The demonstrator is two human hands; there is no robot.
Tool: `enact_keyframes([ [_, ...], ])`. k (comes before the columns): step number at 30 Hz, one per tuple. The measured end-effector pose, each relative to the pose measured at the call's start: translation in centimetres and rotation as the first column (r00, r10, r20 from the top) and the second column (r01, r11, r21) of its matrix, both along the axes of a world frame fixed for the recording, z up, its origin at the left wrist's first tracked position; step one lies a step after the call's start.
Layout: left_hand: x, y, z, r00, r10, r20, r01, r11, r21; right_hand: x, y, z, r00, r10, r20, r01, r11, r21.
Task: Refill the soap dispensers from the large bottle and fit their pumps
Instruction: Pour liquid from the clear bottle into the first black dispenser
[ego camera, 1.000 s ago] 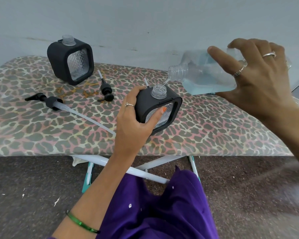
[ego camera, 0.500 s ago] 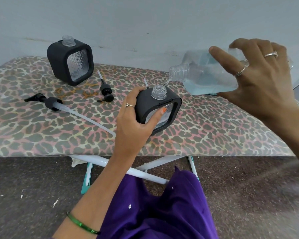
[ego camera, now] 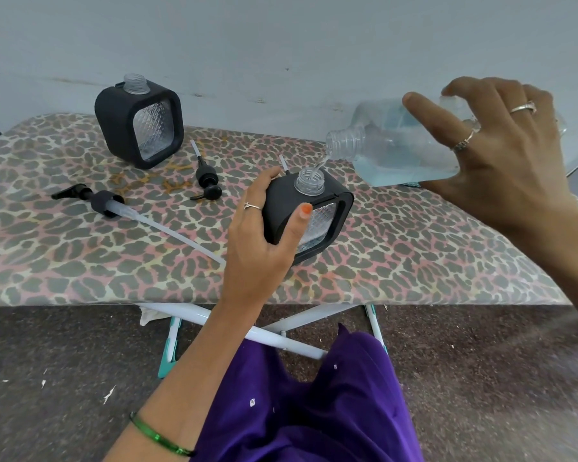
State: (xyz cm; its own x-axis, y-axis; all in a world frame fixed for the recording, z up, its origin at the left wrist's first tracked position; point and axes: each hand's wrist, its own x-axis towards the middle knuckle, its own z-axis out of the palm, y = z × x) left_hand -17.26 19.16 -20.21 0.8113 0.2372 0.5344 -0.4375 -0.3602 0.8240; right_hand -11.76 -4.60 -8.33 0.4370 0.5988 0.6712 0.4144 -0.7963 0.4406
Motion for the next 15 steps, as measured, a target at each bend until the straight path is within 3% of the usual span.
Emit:
enact_keyframes([
  [15,-0.11,-0.09,-0.08,1.0,-0.026,0.009,0.026,0.999,-0.032,-0.24,-0.02,0.15,1.0,-0.016,-0.01,0.016,1.0,-0.005],
])
